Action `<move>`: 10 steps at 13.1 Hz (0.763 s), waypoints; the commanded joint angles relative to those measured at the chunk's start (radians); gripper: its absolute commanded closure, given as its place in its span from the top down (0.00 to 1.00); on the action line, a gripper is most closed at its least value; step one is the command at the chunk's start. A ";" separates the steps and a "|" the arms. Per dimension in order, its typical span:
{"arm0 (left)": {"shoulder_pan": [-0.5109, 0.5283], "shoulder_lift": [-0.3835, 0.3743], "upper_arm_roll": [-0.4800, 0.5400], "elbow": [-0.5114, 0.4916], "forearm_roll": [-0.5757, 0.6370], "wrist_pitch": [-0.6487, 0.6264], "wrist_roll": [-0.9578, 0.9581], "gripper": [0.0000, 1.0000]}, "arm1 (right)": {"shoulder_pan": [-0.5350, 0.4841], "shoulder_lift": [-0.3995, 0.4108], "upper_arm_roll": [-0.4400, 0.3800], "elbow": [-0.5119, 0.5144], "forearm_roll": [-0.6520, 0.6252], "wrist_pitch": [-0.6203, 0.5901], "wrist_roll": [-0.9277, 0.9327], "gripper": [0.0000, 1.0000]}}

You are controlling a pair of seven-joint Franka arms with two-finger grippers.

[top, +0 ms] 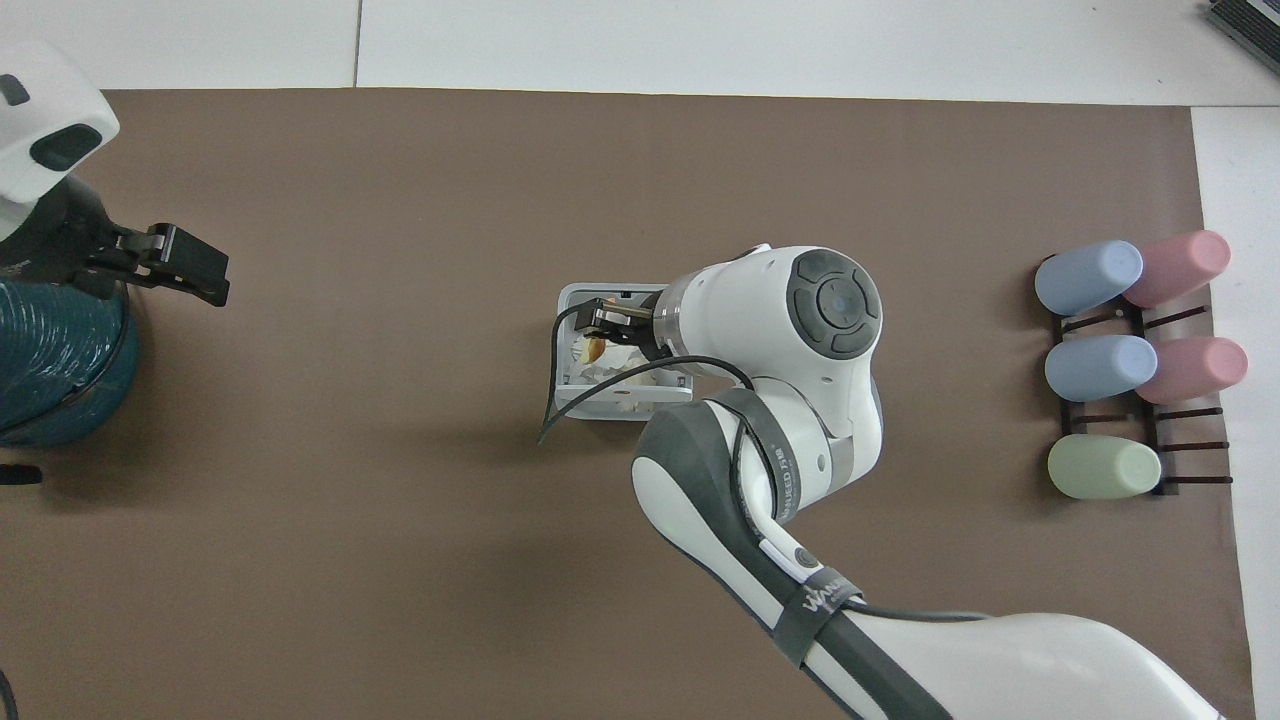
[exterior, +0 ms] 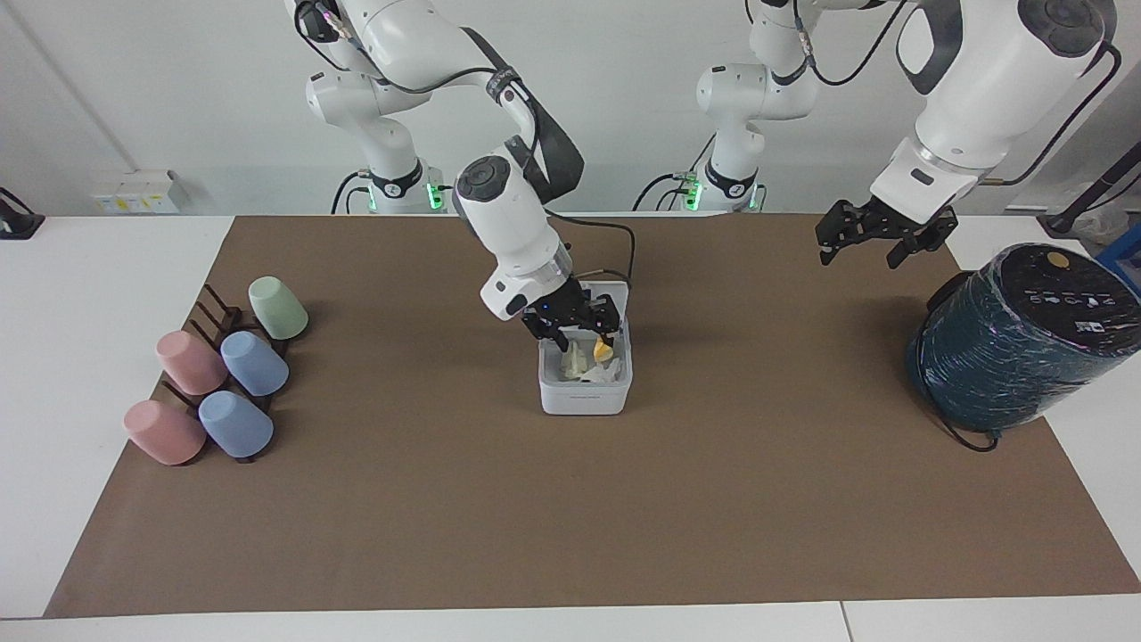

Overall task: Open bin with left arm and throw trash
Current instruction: 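Lower the yellow wrapper into the bin and open the right gripper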

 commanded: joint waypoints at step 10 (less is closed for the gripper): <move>0.048 -0.139 -0.010 -0.302 0.024 0.208 0.021 1.00 | -0.010 -0.034 0.004 -0.008 -0.082 0.001 -0.009 1.00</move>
